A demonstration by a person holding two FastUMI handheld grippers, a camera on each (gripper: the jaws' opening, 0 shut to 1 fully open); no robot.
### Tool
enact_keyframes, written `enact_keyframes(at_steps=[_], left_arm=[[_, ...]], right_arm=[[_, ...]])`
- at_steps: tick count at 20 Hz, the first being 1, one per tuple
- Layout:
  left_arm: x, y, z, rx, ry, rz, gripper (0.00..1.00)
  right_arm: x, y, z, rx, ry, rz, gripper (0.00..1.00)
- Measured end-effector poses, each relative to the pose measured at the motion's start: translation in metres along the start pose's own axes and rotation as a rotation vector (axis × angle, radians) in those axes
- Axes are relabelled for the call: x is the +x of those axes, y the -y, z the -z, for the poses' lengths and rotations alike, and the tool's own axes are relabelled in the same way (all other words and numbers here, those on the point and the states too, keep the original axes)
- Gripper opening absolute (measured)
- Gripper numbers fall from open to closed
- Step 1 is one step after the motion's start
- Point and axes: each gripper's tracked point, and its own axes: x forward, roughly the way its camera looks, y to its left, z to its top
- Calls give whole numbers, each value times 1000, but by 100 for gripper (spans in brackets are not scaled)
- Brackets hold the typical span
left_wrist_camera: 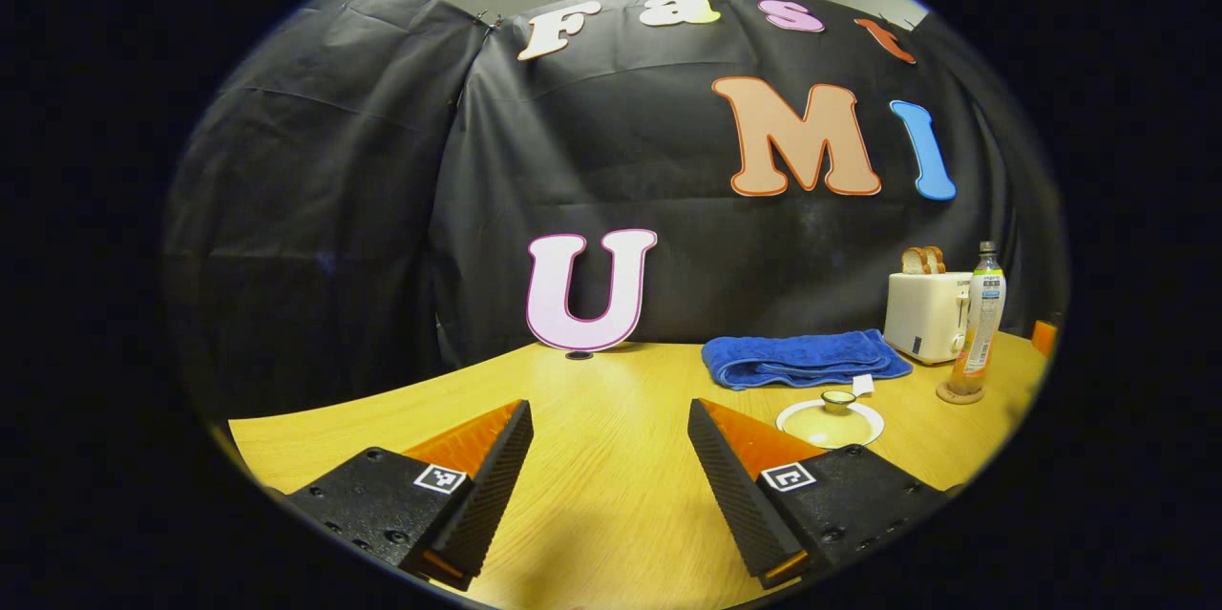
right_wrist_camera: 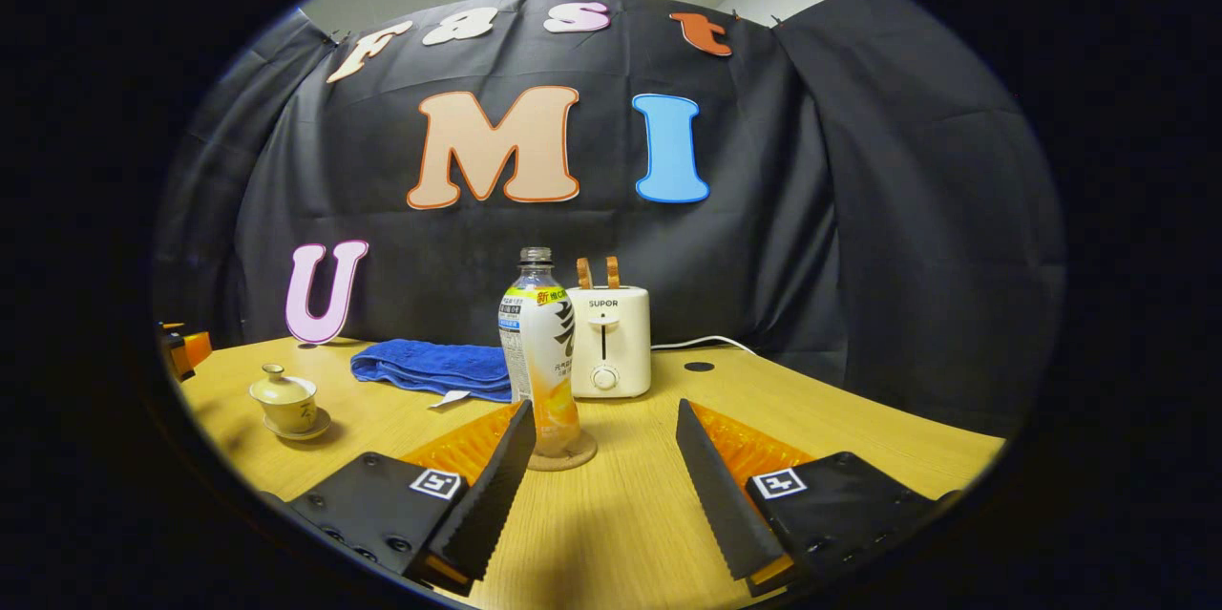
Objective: Open the teacup lid with one hand, grasp the water bottle and pour water into the teacup with the other hand; after pouring, place the water bottle on the coaster and then close the teacup lid.
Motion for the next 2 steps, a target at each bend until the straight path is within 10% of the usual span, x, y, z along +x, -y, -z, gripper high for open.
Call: enact_keyframes(at_steps=[2], left_arm=[[0, -3, 0, 2, 2, -17, 95]], right_arm=[[1, 0, 0, 0, 0, 0, 96]])
